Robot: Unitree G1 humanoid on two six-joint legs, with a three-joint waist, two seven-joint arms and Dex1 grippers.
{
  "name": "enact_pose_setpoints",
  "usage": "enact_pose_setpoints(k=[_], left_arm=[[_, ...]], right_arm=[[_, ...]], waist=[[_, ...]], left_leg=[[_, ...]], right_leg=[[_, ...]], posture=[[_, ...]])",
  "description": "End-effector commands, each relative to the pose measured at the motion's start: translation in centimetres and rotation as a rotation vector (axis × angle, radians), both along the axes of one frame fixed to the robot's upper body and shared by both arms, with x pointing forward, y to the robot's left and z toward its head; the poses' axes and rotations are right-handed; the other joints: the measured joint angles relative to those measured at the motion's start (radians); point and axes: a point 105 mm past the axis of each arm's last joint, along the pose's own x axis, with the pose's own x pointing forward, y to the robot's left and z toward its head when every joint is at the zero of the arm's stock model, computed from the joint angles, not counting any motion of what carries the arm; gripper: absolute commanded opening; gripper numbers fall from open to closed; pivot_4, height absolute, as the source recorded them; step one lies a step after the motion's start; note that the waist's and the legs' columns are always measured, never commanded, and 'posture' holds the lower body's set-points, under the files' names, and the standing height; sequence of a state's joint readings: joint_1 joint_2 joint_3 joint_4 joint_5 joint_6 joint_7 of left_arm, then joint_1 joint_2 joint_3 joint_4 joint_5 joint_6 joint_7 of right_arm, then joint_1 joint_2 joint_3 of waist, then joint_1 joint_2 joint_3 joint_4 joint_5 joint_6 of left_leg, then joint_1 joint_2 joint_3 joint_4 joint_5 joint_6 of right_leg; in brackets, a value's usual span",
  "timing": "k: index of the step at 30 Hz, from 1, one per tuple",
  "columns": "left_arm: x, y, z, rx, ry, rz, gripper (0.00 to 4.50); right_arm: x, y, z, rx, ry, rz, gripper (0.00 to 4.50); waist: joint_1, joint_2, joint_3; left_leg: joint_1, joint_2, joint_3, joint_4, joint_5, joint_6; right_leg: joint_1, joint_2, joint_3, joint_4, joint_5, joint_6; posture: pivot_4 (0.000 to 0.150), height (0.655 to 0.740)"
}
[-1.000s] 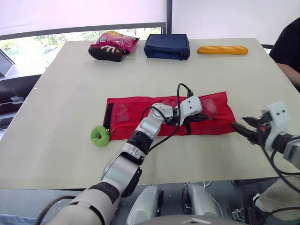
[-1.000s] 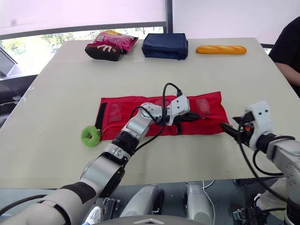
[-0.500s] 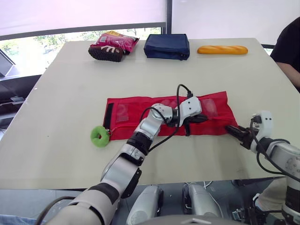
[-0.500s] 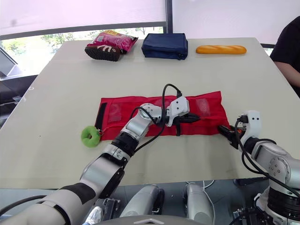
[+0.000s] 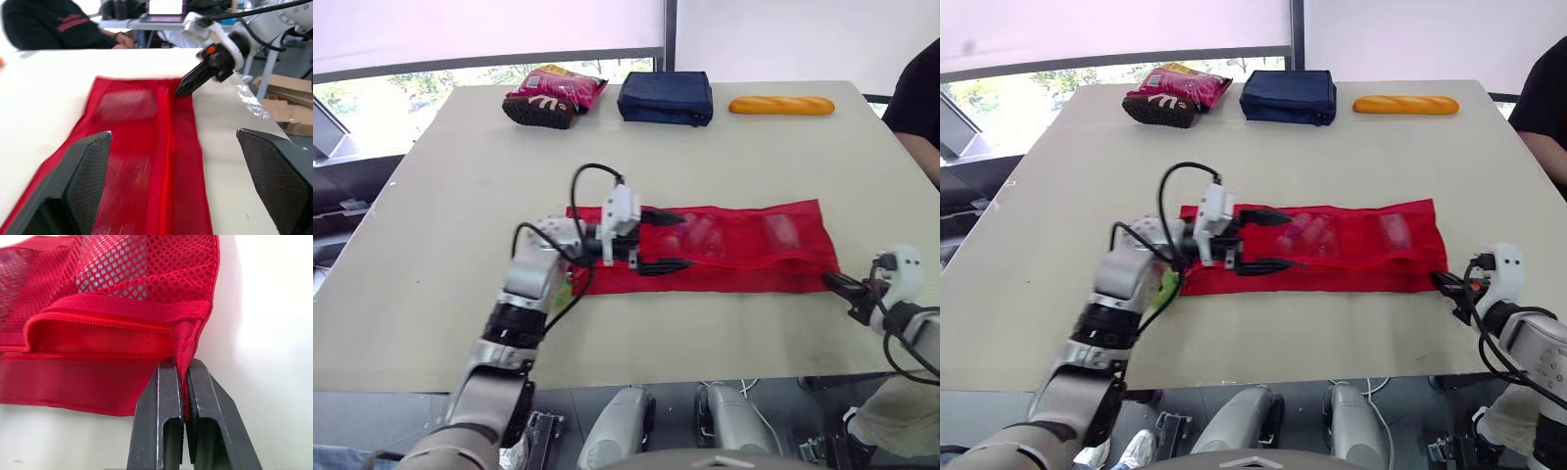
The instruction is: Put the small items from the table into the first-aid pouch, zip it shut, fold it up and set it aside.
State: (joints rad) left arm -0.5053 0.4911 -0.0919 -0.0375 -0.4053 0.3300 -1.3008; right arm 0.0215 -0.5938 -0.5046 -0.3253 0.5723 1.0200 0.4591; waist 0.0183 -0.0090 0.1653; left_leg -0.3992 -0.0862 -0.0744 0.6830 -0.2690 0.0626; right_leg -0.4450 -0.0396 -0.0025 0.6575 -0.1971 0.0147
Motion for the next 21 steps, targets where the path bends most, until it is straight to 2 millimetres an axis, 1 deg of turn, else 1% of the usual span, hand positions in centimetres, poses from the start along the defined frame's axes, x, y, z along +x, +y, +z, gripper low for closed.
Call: enact_pose_setpoints(k=[1, 5, 7, 8, 12, 17, 21], left_arm=[[-1.4, 2.7, 1.8, -0.008, -0.023, 0.030, 4.43], [-2.9, 5.7, 1.8, 0.020, 0.001, 0.119, 4.43], [-3.4, 6.2, 1.8, 0.028, 0.005, 0.144, 4.43], [-3.6, 6.6, 1.7, 0.030, 0.009, 0.161, 4.43], [-4.3, 7.8, 1.8, 0.033, 0.011, 0.215, 4.43], [-4.9, 8.5, 1.8, 0.044, 0.010, 0.235, 4.43], [-5.2, 9.0, 1.7, 0.069, 0.014, 0.226, 4.43]], right_arm=[[-0.7, -5.4, 0.3, -0.227, -0.001, -0.129, 0.00], [-0.6, -8.5, 0.6, -0.355, 0.024, -0.191, 0.00], [-0.5, -9.5, 0.7, -0.404, 0.029, -0.204, 0.00], [-0.5, -9.7, 0.8, -0.437, 0.031, -0.201, 0.00], [-0.2, -10.1, 0.9, -0.454, 0.043, -0.216, 0.00], [-0.1, -11.0, 1.2, -0.482, 0.039, -0.259, 0.00], [0.1, -11.1, 1.6, -0.487, 0.030, -0.268, 0.00]], waist=[[0.001, 0.000, 0.000], [-0.001, 0.001, 0.000], [-0.001, 0.001, 0.000], [0.001, 0.001, 0.000], [0.003, 0.001, 0.000], [0.003, 0.001, 0.000], [0.003, 0.001, 0.000]], left_leg=[[0.000, 0.000, 0.000, 0.000, 0.000, 0.000], [0.001, 0.000, 0.000, 0.000, 0.000, 0.000], [0.002, 0.001, 0.000, -0.001, 0.000, 0.000], [0.002, 0.001, 0.000, -0.001, 0.000, 0.000], [0.002, 0.001, 0.000, -0.001, 0.000, 0.000], [0.002, 0.001, 0.000, -0.001, 0.000, 0.000], [0.002, 0.001, 0.000, -0.001, 0.000, 0.000]], right_leg=[[0.000, 0.000, 0.000, 0.000, 0.000, 0.000], [0.001, 0.000, 0.000, -0.001, 0.000, 0.000], [0.002, 0.000, 0.000, -0.001, 0.000, 0.000], [0.002, 0.000, 0.000, -0.001, 0.000, 0.000], [0.002, 0.000, -0.001, -0.003, 0.000, 0.000], [0.003, 0.000, -0.001, -0.003, 0.000, 0.000], [0.003, 0.000, -0.001, -0.003, 0.000, 0.000]], posture=[[0.150, 0.7395], [0.150, 0.7395], [0.150, 0.7395], [0.150, 0.7395], [0.150, 0.7395], [0.150, 0.7395], [0.150, 0.7395]])
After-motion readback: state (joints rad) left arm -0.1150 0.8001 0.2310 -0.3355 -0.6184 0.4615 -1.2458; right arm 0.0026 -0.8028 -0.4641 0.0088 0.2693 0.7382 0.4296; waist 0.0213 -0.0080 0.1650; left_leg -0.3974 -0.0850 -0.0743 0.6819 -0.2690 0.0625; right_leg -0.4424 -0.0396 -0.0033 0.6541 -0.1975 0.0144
